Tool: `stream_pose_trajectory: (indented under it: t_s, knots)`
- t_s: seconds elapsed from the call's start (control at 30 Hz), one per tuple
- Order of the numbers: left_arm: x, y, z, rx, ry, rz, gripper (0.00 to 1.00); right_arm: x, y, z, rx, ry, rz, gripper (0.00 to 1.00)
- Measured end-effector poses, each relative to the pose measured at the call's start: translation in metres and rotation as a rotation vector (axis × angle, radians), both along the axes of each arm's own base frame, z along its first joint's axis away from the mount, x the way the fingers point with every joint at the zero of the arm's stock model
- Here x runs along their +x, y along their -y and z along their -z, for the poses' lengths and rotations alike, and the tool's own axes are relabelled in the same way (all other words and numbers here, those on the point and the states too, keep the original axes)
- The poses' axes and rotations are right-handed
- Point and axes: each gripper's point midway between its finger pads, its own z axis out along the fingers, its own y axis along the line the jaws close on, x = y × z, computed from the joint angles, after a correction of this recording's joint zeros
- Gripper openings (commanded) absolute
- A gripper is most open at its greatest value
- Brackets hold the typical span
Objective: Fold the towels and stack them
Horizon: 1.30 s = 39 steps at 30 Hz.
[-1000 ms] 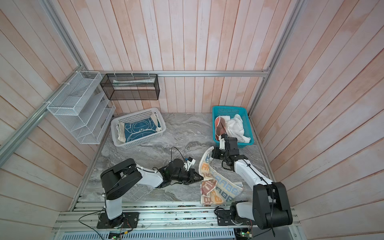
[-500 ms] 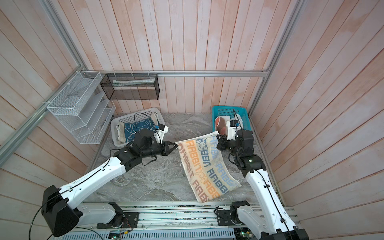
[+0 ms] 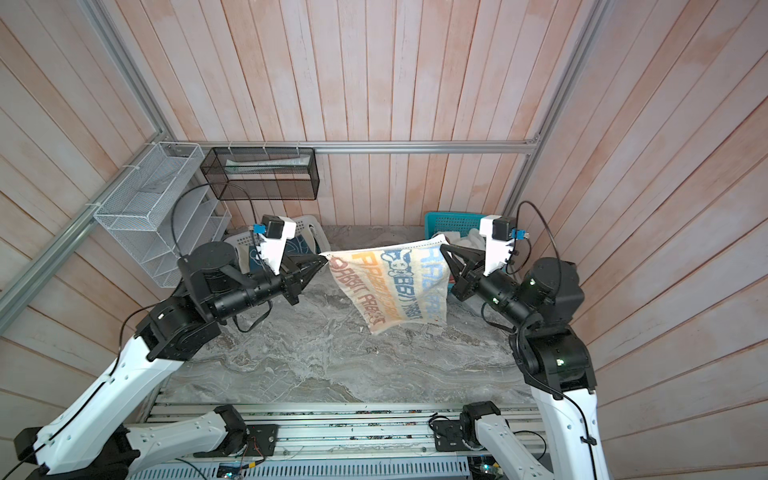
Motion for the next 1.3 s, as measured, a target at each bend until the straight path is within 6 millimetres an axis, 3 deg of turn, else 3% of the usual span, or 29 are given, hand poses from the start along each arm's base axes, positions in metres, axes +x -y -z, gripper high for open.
stream_pose_trajectory:
  t_s: [0.13,0.33,0.43,0.53,0.7,0.77,0.87,1.0,1.13,1.3]
  knots:
    - [-0.02,-0.005,-0.038,-0.039,0.066,0.038,0.0,-0.029,-0.002,-0.021,0.008,0.078,-0.047,0.0]
    - [-0.033,-0.008,-0.063,-0.051,0.076,0.072,0.0,-0.062,0.001,-0.055,0.013,0.176,-0.066,0.0]
    - [-0.027,-0.008,-0.066,-0.021,0.052,0.05,0.0,-0.054,0.002,-0.049,0.009,0.142,-0.054,0.0]
    - [-0.005,-0.006,-0.06,0.017,0.018,0.003,0.0,-0.024,0.002,-0.029,0.011,0.052,-0.019,0.0]
    - [0.057,-0.012,-0.01,0.108,-0.11,-0.095,0.0,0.056,-0.01,0.054,-0.012,-0.185,0.002,0.0]
    - [0.086,-0.02,0.024,0.139,-0.186,-0.119,0.0,0.087,-0.02,0.095,-0.02,-0.266,-0.013,0.0]
    - [0.129,-0.034,0.085,0.171,-0.316,-0.146,0.0,0.119,-0.033,0.148,-0.033,-0.347,-0.047,0.0]
    - [0.179,-0.043,0.151,0.182,-0.428,-0.149,0.0,0.163,-0.046,0.213,-0.059,-0.416,-0.068,0.0]
    - [0.214,-0.045,0.195,0.177,-0.471,-0.141,0.0,0.196,-0.052,0.259,-0.095,-0.463,-0.071,0.0]
    - [0.234,-0.049,0.231,0.176,-0.488,-0.145,0.0,0.219,-0.057,0.288,-0.133,-0.492,-0.078,0.0]
